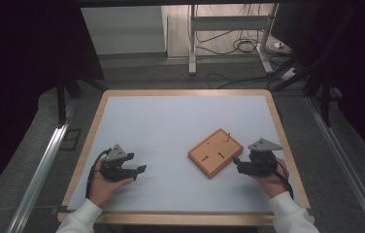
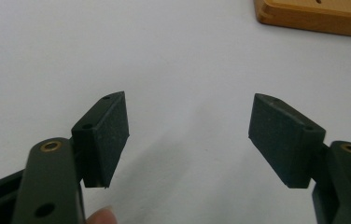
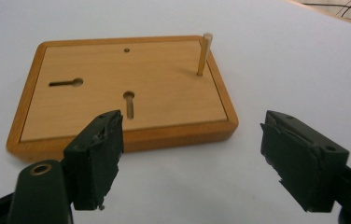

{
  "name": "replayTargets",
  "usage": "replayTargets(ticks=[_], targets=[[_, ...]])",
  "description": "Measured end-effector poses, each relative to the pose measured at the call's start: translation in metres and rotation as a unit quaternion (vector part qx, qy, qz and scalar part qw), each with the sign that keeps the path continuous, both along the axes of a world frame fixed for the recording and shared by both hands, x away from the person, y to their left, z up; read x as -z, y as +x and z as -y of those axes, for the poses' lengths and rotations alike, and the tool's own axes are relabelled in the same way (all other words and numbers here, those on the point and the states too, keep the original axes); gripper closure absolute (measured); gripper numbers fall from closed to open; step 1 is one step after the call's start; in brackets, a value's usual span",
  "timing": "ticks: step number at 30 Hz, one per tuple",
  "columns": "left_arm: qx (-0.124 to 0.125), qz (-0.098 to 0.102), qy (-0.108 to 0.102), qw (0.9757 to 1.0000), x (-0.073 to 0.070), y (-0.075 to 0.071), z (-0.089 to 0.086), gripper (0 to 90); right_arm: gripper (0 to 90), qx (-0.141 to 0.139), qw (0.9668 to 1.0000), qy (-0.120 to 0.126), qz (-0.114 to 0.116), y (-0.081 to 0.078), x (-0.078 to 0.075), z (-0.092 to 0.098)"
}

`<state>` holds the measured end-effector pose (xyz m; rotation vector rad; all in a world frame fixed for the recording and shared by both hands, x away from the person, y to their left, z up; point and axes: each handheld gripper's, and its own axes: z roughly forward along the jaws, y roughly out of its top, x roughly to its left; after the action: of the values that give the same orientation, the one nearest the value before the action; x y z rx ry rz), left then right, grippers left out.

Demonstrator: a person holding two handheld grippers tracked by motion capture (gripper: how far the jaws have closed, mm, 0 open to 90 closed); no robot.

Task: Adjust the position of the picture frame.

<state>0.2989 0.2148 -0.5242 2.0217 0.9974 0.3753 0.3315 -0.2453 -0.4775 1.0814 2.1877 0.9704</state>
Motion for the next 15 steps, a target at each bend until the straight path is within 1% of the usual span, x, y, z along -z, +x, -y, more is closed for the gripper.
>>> replayTargets(ticks=[2, 3, 4, 6, 7, 8, 10, 11, 12, 13, 15], targets=[[0.001, 0.000, -0.002, 1.0000, 0.000, 0.000, 0.000, 28.2, 23.9, 0.000, 0.9999, -0.009, 0.007, 0.008, 0.000, -0.007], [0.001, 0.000, -0.002, 1.0000, 0.000, 0.000, 0.000, 28.2, 23.9, 0.000, 0.9999, -0.009, 0.007, 0.008, 0.000, -0.007], [0.001, -0.001, -0.002, 1.0000, 0.000, 0.000, 0.000, 28.2, 25.5, -0.001, 0.9999, -0.012, 0.005, 0.015, 0.001, -0.011], [0.002, -0.002, -0.001, 1.0000, 0.000, 0.000, 0.001, 28.2, 28.5, 0.001, 0.9999, -0.016, 0.006, 0.023, 0.002, -0.016], [0.002, -0.002, -0.001, 1.0000, 0.000, 0.000, 0.001, 28.2, 28.5, 0.001, 0.9999, -0.016, 0.006, 0.023, 0.002, -0.016], [0.003, -0.002, 0.000, 1.0000, 0.000, -0.001, 0.001, 28.2, 32.0, -0.003, 0.9999, -0.012, 0.000, 0.032, 0.004, -0.020], [0.003, -0.002, 0.001, 1.0000, 0.000, 0.000, 0.001, 28.2, 34.3, -0.007, 0.9999, -0.014, -0.005, 0.041, 0.005, -0.024], [0.003, -0.002, 0.001, 1.0000, 0.000, 0.000, 0.001, 28.2, 34.3, -0.007, 0.9999, -0.014, -0.005, 0.041, 0.005, -0.024], [0.004, -0.002, 0.001, 1.0000, 0.000, 0.000, 0.001, 28.2, 35.4, -0.008, 0.9999, -0.014, -0.007, 0.044, 0.006, -0.025], [0.003, -0.002, 0.001, 1.0000, 0.000, 0.000, 0.000, 28.2, 36.4, -0.008, 0.9998, -0.014, -0.011, 0.052, 0.008, -0.029], [0.003, -0.002, 0.001, 1.0000, 0.000, 0.000, 0.000, 28.2, 37.0, -0.006, 0.9998, -0.016, -0.011, 0.055, 0.009, -0.030]])
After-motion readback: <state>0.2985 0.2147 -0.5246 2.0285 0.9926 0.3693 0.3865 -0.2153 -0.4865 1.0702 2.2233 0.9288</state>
